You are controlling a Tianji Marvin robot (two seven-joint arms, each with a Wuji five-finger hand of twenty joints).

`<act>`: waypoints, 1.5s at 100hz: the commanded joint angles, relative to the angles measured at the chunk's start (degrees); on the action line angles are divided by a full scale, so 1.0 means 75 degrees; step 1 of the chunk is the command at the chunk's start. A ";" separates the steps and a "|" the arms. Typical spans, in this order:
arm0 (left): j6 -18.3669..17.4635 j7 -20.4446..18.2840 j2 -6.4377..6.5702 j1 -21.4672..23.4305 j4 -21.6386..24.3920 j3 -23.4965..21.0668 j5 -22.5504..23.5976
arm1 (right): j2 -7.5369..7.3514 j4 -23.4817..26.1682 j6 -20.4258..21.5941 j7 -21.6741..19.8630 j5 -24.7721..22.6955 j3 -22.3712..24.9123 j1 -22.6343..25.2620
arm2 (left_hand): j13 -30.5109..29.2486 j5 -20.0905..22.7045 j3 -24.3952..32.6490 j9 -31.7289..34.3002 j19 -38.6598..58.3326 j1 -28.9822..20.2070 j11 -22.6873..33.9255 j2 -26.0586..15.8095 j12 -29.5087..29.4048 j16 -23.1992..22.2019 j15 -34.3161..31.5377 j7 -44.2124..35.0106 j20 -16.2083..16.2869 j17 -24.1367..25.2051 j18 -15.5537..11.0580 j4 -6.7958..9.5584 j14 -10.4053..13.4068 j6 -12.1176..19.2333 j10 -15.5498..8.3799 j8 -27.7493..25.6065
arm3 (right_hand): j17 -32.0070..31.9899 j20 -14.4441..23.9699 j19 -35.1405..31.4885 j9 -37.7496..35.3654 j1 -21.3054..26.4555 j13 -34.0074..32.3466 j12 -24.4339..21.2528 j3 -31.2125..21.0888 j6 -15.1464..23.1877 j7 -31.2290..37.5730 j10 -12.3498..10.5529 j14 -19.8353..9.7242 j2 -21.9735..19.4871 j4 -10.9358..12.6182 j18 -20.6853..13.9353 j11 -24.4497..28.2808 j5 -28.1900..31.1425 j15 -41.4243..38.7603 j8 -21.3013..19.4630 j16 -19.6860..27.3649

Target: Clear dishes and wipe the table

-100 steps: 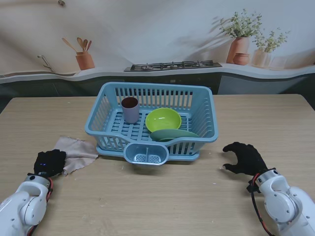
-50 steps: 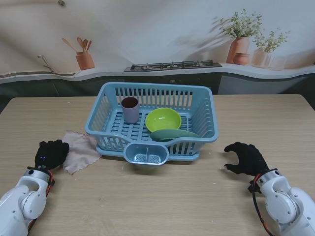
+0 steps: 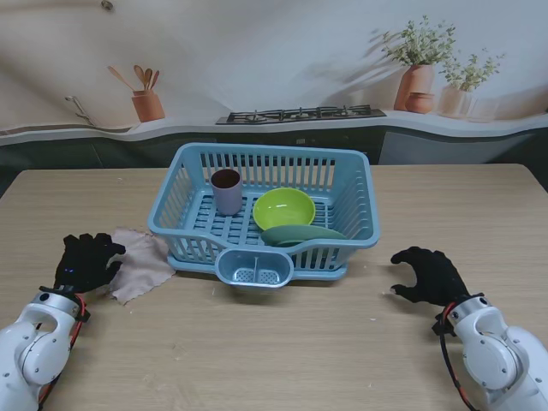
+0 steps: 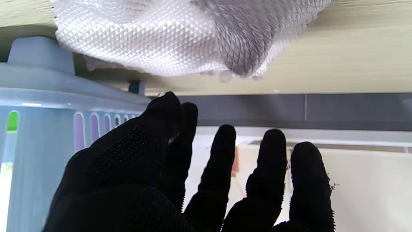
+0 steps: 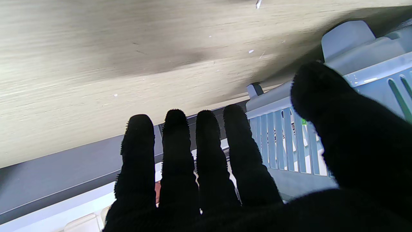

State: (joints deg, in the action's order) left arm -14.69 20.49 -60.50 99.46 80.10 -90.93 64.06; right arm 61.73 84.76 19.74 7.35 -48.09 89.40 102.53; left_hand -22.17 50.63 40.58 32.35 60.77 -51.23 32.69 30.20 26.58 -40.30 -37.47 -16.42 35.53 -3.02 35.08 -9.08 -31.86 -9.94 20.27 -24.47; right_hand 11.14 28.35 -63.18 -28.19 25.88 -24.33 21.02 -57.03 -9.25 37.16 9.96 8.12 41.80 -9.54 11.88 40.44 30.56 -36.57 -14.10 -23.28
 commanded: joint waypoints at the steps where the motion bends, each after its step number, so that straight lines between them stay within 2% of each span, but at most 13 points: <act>1: -0.0051 -0.0257 0.0007 0.0134 0.0254 -0.0068 -0.0014 | 0.0007 0.0016 0.0048 -0.0067 -0.0018 0.0010 0.0039 | 0.0506 -0.0254 0.0470 -0.0440 -0.0390 0.0393 -0.0275 -0.0175 -0.0297 0.0186 0.0410 0.0357 -0.0408 0.0379 -0.0209 0.0291 0.0249 -0.0179 -0.0115 0.0230 | -0.0108 0.0034 0.0022 0.0020 0.0048 0.0021 -0.0092 0.0044 -0.0023 -0.0040 0.0017 0.0038 -0.0099 0.0156 -0.0141 -0.0111 0.0000 -0.0027 -0.0072 0.0031; 7: -0.0089 -0.0387 0.0005 0.0233 0.0405 -0.0139 -0.0025 | 0.0008 0.0018 0.0040 -0.0065 -0.0013 0.0011 0.0044 | 0.0778 -0.0392 0.0665 -0.0708 -0.0538 0.0762 -0.0366 -0.0212 -0.0380 0.0237 0.0637 0.0559 -0.0626 0.0580 -0.0379 0.0490 0.0364 -0.0292 -0.0179 0.0499 | -0.0113 0.0032 0.0026 0.0026 0.0048 0.0021 -0.0094 0.0050 -0.0018 -0.0041 0.0015 0.0038 -0.0091 0.0157 -0.0149 -0.0115 -0.0001 -0.0025 -0.0072 0.0031; 23: -0.0304 -0.0553 -0.0004 0.0476 0.0731 -0.0319 -0.0033 | 0.0011 0.0019 0.0038 -0.0064 0.0007 0.0013 0.0054 | 0.0993 -0.0623 0.0564 -0.0936 -0.0682 0.1141 -0.0476 -0.0139 -0.0430 0.0298 0.0874 0.0651 -0.0738 0.0763 -0.0544 0.0444 0.0493 -0.0411 -0.0242 0.0613 | -0.0123 0.0031 0.0034 0.0027 0.0005 0.0029 -0.0099 0.0086 -0.0016 -0.0051 0.0011 0.0037 -0.0074 0.0152 -0.0147 -0.0127 -0.0011 -0.0006 -0.0068 0.0040; 37: -0.0635 -0.0481 -0.0020 0.0644 0.0932 -0.0476 -0.0037 | 0.0012 0.0019 0.0044 -0.0081 0.0031 0.0013 0.0053 | 0.0806 -0.0618 0.0609 -0.0815 -0.0584 0.1258 -0.0328 -0.0087 -0.0336 0.0168 0.0783 0.0319 -0.0702 0.0692 -0.0542 0.0411 0.0439 -0.0344 -0.0226 0.0469 | -0.0154 0.0028 0.0053 0.0039 -0.0053 0.0038 -0.0105 0.0143 -0.0020 -0.0068 0.0015 0.0035 -0.0028 0.0145 -0.0152 -0.0140 -0.0027 0.0016 -0.0063 0.0051; 56: -0.0912 -0.0285 -0.0046 0.0972 0.1211 -0.0673 0.0045 | 0.0010 0.0045 0.0088 -0.0137 0.0074 0.0022 0.0067 | 0.0231 -0.0582 0.0497 -0.0302 0.0457 0.1348 0.0258 -0.0135 -0.0001 -0.0515 -0.0274 -0.0660 -0.0218 0.0269 -0.0395 0.0399 -0.0021 -0.0289 0.0085 -0.0120 | -0.0202 0.0025 0.0087 0.0047 -0.0180 0.0064 -0.0116 0.0224 -0.0023 -0.0092 0.0016 0.0024 0.0027 0.0135 -0.0144 -0.0165 -0.0041 0.0058 -0.0056 0.0070; 68: -0.0920 -0.0249 -0.0094 0.1267 0.1462 -0.0799 -0.0038 | 0.0008 0.0083 0.0135 -0.0193 0.0118 0.0040 0.0100 | -0.0033 -0.0824 0.0304 -0.0229 0.0840 0.1401 0.0465 -0.0248 0.0070 -0.0677 -0.0704 -0.1022 0.0055 0.0024 -0.0236 0.0411 -0.0100 -0.0263 0.0209 -0.0245 | -0.0239 0.0025 0.0111 0.0083 -0.0238 0.0102 -0.0119 0.0267 -0.0040 -0.0112 0.0012 0.0021 0.0017 0.0135 -0.0152 -0.0179 -0.0060 0.0093 -0.0051 0.0085; 74: -0.0876 -0.0232 -0.0107 0.1437 0.1586 -0.0855 -0.0017 | 0.0007 0.0126 0.0156 -0.0234 0.0148 0.0060 0.0142 | -0.0278 -0.0903 0.0163 -0.0051 0.1177 0.1476 0.0698 -0.0334 0.0149 -0.0817 -0.1063 -0.1271 0.0345 -0.0236 -0.0143 0.0411 -0.0178 -0.0223 0.0265 -0.0296 | -0.0245 0.0031 0.0112 0.0090 -0.0268 0.0121 -0.0116 0.0295 -0.0043 -0.0122 0.0015 0.0015 -0.0009 0.0135 -0.0151 -0.0172 -0.0075 0.0097 -0.0050 0.0086; 82: -0.0844 -0.0161 -0.0137 0.1623 0.1698 -0.0906 -0.0038 | 0.0006 0.0195 0.0187 -0.0304 0.0191 0.0100 0.0215 | -0.0525 -0.0854 -0.0026 0.0190 0.1242 0.1514 0.0858 -0.0423 0.0226 -0.0874 -0.1268 -0.1523 0.0475 -0.0452 -0.0023 0.0372 -0.0277 -0.0216 0.0287 -0.0388 | -0.0246 0.0039 0.0108 0.0100 -0.0282 0.0138 -0.0111 0.0326 -0.0043 -0.0132 0.0011 0.0020 -0.0016 0.0136 -0.0153 -0.0163 -0.0096 0.0093 -0.0049 0.0083; 85: -0.0861 -0.0127 -0.0154 0.1684 0.1732 -0.0924 -0.0085 | 0.0005 0.0219 0.0197 -0.0330 0.0207 0.0115 0.0240 | -0.0614 -0.0789 -0.0150 0.0307 0.1254 0.1455 0.0877 -0.0427 0.0236 -0.0870 -0.1305 -0.1637 0.0531 -0.0526 0.0045 0.0298 -0.0336 -0.0232 0.0300 -0.0448 | -0.0252 0.0042 0.0111 0.0118 -0.0292 0.0136 -0.0111 0.0337 -0.0040 -0.0130 0.0011 0.0024 -0.0032 0.0138 -0.0161 -0.0165 -0.0094 0.0085 -0.0051 0.0080; 104: -0.1048 -0.0398 -0.0265 0.2167 0.2140 -0.1113 -0.0619 | 0.0009 0.0405 0.0265 -0.0494 0.0360 0.0224 0.0422 | -0.0669 -0.0627 -0.0728 0.0438 0.1198 0.1191 0.0834 -0.0682 0.0225 -0.0770 -0.1215 -0.1702 0.0647 -0.0561 0.0084 0.0272 -0.0458 -0.0318 0.0345 -0.0525 | -0.0256 0.0063 0.0111 0.0121 -0.0298 0.0157 -0.0103 0.0369 -0.0053 -0.0130 0.0024 0.0039 -0.0044 0.0147 -0.0183 -0.0142 -0.0102 0.0048 -0.0059 0.0062; 115: -0.1169 -0.0468 -0.0295 0.2363 0.2319 -0.1177 -0.0745 | 0.0010 0.0578 0.0324 -0.0643 0.0485 0.0315 0.0578 | -0.0709 -0.0640 -0.0896 0.0456 0.1128 0.1175 0.0808 -0.0784 0.0214 -0.0736 -0.1180 -0.1654 0.0643 -0.0661 0.0214 0.0317 -0.0466 -0.0301 0.0330 -0.0529 | -0.0255 0.0082 0.0092 0.0127 -0.0316 0.0185 -0.0093 0.0379 -0.0071 -0.0126 0.0027 0.0042 -0.0041 0.0147 -0.0217 -0.0119 -0.0106 -0.0012 -0.0063 0.0032; 150: -0.1572 -0.1101 -0.0411 0.2960 0.3019 -0.1495 -0.1603 | 0.0008 0.1010 0.0447 -0.0998 0.0810 0.0490 0.0977 | -0.0738 -0.0653 -0.1169 0.0385 0.1245 0.1299 0.0721 -0.1092 0.0188 -0.0684 -0.1130 -0.1434 0.0770 -0.0863 0.0234 0.0534 -0.0468 -0.0410 0.0340 -0.0445 | -0.0244 0.0112 0.0062 0.0137 -0.0342 0.0188 -0.0080 0.0387 -0.0086 -0.0087 0.0032 0.0048 -0.0036 0.0149 -0.0214 -0.0079 -0.0110 -0.0070 -0.0083 0.0009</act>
State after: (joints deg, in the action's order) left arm -25.58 13.46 -63.21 120.62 101.58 -101.82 53.10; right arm 61.77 91.63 22.54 0.79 -42.12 93.03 108.94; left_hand -26.92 45.23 32.84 34.73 68.11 -41.56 38.63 23.93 26.89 -46.00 -46.11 -27.84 39.76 -9.20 34.84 -7.25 -33.65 -12.31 21.06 -27.81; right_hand 9.94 28.44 -62.83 -28.19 25.00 -24.33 21.00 -54.80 -9.25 36.58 9.98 8.12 41.80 -9.54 11.84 39.83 30.56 -36.57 -14.10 -23.28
